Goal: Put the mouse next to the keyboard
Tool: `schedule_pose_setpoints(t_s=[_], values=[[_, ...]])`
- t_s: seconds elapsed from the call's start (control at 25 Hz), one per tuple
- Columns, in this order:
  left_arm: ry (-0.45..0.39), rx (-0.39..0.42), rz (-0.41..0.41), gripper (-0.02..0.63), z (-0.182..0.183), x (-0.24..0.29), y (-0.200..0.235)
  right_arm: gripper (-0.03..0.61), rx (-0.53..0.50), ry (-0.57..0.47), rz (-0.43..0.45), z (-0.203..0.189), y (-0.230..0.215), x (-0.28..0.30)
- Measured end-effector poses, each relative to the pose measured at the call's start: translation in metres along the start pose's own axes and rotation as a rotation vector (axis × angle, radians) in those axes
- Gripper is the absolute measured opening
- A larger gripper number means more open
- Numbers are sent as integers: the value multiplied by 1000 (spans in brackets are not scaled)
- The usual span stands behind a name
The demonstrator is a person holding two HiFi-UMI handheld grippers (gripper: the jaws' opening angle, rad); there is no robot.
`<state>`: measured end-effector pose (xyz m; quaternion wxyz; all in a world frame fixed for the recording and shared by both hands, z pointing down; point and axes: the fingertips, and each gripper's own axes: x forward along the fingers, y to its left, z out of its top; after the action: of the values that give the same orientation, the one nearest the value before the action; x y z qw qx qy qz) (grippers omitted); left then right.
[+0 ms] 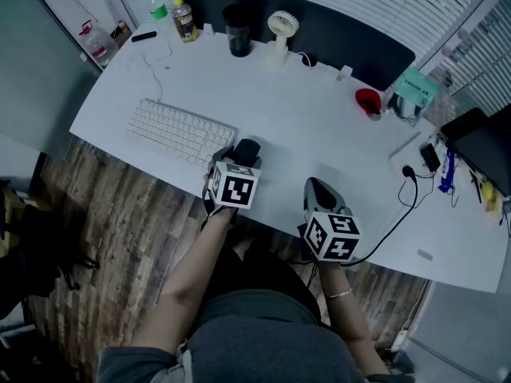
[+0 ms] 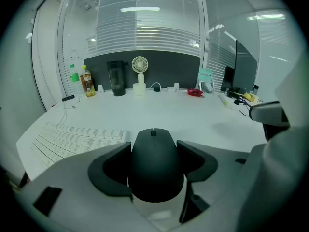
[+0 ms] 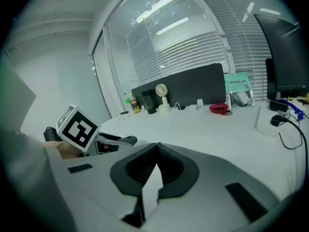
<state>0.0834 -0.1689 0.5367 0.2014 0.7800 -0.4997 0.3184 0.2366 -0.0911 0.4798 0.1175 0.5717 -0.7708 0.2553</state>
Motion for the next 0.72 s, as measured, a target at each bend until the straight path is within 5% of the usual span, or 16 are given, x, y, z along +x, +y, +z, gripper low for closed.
schedule_pose_setpoints(t_s=[0.72], values=[[49, -3, 4, 299, -23, 22, -11, 5, 11, 29, -8, -14, -1, 1]])
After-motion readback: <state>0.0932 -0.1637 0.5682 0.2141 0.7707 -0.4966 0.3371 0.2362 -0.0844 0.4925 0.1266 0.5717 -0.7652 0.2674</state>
